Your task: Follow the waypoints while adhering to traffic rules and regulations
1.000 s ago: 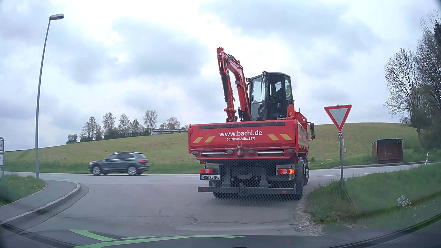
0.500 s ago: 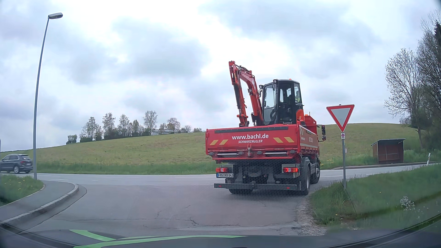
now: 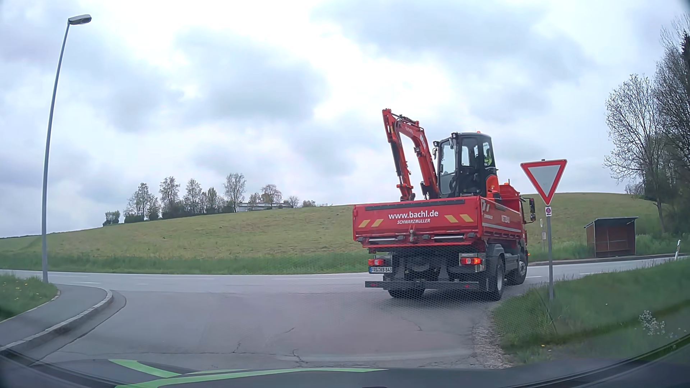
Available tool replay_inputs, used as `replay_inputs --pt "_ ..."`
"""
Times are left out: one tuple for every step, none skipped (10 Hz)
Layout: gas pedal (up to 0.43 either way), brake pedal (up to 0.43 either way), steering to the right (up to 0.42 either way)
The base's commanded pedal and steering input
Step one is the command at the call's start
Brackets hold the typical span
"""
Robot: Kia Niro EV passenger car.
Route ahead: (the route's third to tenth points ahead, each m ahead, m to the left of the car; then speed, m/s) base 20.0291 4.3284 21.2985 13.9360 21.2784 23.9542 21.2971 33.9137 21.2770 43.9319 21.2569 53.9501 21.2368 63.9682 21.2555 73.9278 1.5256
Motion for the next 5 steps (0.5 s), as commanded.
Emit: replay_inputs --pt "0.449 0.000 0.000" --pt "0.449 0.000 0.000" --pt "0.449 0.000 0.000" --pt "0.449 0.000 0.000" --pt "0.449 0.000 0.000"
